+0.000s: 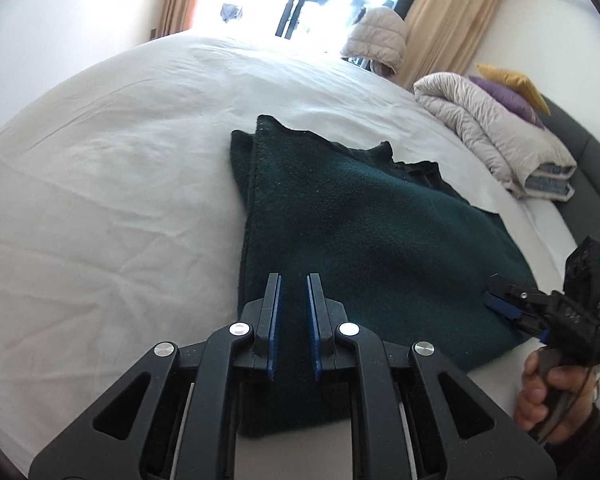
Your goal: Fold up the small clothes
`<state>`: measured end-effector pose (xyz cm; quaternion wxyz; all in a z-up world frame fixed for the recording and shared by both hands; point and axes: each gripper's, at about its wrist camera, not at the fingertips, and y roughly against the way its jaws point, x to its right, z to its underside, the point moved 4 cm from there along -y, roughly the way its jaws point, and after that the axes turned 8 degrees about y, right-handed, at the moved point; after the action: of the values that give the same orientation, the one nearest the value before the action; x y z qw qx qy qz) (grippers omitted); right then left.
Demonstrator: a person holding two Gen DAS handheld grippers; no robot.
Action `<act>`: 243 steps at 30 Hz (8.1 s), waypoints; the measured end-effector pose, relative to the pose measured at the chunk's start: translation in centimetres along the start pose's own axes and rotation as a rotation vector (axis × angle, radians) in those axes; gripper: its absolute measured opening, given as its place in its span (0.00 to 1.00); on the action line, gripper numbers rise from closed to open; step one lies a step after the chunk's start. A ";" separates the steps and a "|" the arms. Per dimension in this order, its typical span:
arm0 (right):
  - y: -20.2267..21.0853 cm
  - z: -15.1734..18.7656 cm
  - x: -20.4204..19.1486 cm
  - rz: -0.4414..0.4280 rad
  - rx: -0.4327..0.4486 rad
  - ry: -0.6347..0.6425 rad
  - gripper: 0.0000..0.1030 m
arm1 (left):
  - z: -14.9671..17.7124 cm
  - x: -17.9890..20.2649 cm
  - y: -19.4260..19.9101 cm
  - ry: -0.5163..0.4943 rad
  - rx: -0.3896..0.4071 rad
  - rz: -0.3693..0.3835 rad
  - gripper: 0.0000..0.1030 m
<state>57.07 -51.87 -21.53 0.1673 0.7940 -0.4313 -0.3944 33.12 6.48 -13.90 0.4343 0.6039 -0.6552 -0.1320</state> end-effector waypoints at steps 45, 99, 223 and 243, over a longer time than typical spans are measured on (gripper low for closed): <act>-3.7 -3.5 5.4 -0.082 -0.125 -0.216 0.00 | 0.1 1.3 -4.7 0.568 0.025 0.292 0.09; 2.9 -12.2 15.4 -0.147 -0.152 -0.197 0.13 | 10.1 36.7 -9.5 -0.846 0.024 0.152 0.07; 10.2 3.2 -3.3 -0.043 -0.132 0.034 0.25 | -1.9 12.9 0.8 -0.246 -0.195 0.101 0.34; 6.9 9.3 -5.2 -0.050 -0.156 -0.077 0.46 | 3.6 -1.3 3.9 -0.188 -0.167 0.044 0.57</act>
<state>44.42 -50.84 -20.73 0.2018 0.7734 -0.3854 -0.4610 27.69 7.27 -13.81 0.4225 0.5358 -0.6929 -0.2328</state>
